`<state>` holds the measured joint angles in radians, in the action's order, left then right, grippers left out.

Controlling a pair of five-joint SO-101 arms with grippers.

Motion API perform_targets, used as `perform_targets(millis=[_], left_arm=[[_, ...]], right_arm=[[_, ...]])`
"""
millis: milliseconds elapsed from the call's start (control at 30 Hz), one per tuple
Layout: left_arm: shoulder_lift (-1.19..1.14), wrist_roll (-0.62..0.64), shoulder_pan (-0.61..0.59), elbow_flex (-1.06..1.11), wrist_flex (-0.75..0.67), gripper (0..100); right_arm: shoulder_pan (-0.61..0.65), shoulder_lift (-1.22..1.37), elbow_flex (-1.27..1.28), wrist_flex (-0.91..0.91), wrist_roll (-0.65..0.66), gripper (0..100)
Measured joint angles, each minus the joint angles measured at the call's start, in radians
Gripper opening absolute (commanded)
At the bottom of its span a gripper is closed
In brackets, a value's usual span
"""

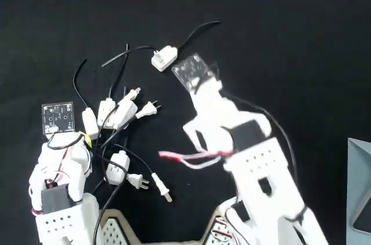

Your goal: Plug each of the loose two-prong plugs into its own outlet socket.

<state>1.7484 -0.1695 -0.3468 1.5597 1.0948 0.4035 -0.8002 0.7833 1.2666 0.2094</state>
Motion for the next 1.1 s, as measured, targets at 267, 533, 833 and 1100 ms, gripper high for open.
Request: perform_targets(millis=[267,533,833,1100], left_arm=[[0.0,0.0,0.002,0.0,0.0,11],[0.0,0.0,0.002,0.0,0.0,11],[0.0,0.0,0.002,0.0,0.0,11],[0.0,0.0,-0.054,0.0,0.0,11]], right_arm=[[0.046,0.009,0.101,-0.034,0.025,14.7],[0.296,0.204,0.101,-0.044,0.02,15.8],[0.437,0.358,0.104,-0.149,-0.146,15.5],[0.483,0.505,0.101,-0.172,-0.256,15.5]])
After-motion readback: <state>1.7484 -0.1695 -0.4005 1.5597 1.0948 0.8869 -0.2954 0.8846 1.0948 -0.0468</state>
